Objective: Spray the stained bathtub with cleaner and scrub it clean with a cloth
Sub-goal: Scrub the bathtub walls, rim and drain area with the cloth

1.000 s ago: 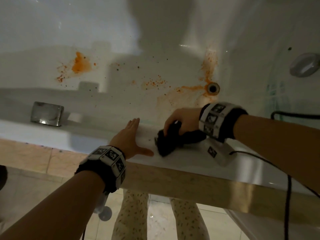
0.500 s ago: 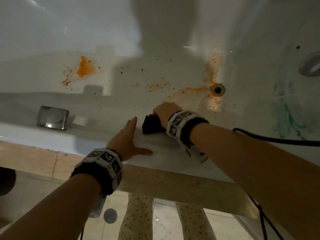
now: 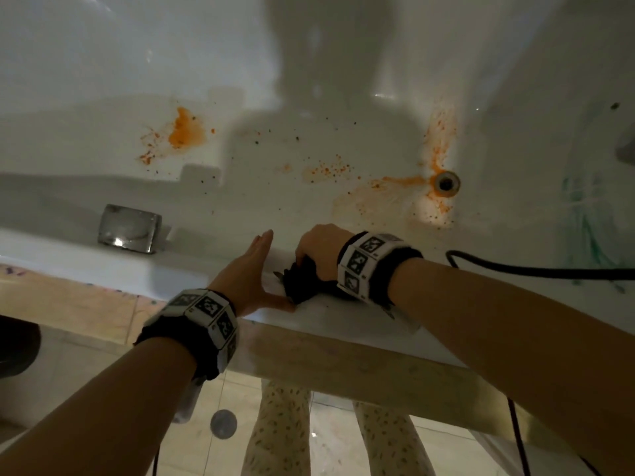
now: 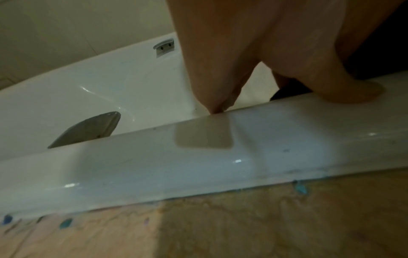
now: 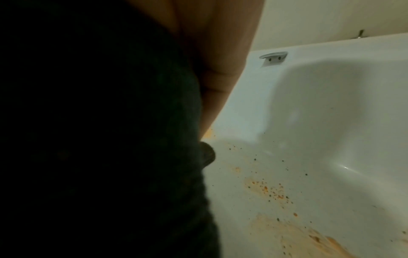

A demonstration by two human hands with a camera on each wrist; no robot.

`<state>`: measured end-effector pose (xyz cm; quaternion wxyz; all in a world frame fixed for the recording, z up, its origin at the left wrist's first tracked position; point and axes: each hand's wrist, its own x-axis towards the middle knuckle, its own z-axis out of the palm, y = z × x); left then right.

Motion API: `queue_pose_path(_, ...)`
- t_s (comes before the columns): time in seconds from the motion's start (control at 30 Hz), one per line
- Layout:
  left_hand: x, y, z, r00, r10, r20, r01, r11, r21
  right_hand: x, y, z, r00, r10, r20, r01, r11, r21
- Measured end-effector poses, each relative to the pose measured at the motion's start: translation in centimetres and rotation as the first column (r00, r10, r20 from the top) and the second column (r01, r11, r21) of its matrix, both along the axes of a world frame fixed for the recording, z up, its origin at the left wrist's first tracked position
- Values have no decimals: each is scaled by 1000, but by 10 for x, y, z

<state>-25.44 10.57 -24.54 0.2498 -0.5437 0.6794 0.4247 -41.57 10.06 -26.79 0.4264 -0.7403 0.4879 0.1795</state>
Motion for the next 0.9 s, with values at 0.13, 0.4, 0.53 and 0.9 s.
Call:
queue_pose_path(0.13,0,-1,1,1000,18,-11,-18,1000,5,14,-4,-8,998,-34,-60,26,991,-130)
queue_pose_path(0.4,14,-3,2,997,75,-8,-75,997,-22,-38,-29,3,969,-248,-7,247,964,99)
queue_pose_path(0.53,12,-4,3,997,73,0,-73,997,-20,4,-10,8,983,-111,149,80,976,200)
queue_pose_path(0.9,12,-7,2,997,70,-22,-71,997,-34,51,-27,-10,985,-150,-85,140,984,-113)
